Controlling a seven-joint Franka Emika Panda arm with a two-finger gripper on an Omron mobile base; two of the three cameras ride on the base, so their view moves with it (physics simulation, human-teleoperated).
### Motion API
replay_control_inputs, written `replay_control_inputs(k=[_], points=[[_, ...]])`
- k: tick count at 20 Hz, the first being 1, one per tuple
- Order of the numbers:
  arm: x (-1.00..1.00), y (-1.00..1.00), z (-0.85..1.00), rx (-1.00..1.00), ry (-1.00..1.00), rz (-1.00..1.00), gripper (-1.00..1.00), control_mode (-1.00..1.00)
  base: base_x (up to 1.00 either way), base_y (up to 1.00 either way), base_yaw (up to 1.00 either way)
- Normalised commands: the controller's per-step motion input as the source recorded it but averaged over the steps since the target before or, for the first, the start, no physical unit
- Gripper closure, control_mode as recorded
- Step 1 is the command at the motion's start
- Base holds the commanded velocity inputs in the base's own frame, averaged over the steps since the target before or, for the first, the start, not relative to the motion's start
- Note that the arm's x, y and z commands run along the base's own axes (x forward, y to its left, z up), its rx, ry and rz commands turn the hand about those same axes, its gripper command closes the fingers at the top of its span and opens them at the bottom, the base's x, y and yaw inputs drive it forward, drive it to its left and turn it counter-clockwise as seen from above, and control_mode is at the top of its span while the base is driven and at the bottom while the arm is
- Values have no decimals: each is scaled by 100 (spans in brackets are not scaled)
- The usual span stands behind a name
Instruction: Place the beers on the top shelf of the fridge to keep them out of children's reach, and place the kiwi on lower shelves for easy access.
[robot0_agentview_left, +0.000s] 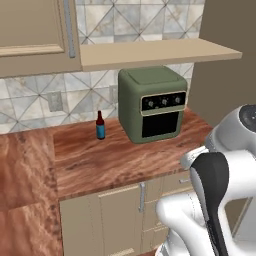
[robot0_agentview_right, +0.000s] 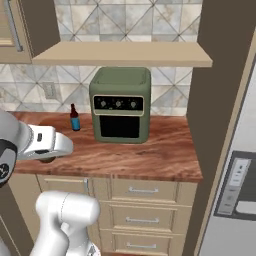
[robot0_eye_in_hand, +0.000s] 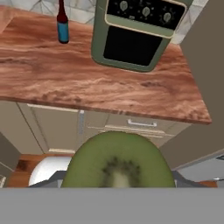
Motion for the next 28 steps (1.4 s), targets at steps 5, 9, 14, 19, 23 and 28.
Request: replay_control_inputs(k=[5, 9, 14, 19, 23, 28], points=[[0, 0, 0, 0, 0, 0, 100, 100, -26, -66, -2], [0, 0, 0, 0, 0, 0, 100, 100, -2, -89, -2], [0, 0, 0, 0, 0, 0, 100, 100, 0, -97, 0], [0, 0, 0, 0, 0, 0, 100, 100, -21, -88, 0], [0, 0, 0, 0, 0, 0, 100, 100, -39, -70, 0], [0, 0, 0, 0, 0, 0, 100, 100, -24, -68, 0]])
